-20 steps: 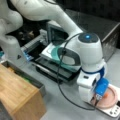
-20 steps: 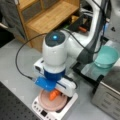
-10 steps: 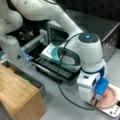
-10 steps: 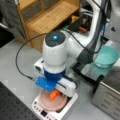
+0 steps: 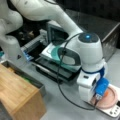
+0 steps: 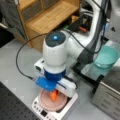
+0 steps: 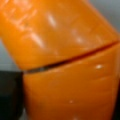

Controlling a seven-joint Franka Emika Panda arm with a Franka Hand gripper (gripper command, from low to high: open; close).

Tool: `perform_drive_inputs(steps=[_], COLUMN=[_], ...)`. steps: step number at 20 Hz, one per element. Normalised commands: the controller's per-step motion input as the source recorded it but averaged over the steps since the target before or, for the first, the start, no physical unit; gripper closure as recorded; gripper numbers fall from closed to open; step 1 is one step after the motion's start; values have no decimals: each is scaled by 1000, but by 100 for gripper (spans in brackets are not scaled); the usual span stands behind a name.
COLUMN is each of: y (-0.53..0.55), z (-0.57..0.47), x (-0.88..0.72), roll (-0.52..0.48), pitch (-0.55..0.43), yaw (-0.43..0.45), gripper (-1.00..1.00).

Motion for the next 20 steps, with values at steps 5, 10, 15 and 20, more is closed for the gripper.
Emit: perform_drive_inputs(steps=[5, 10, 15, 20], y=[78, 69, 54, 28], z=[-123, -100, -11, 139], x=[-116, -117, -143, -207], roll=[-26, -12, 22, -3], pitch=[-111, -102, -69, 0], yaw=[-134, -146, -297, -393], gripper=[100, 100, 100, 100])
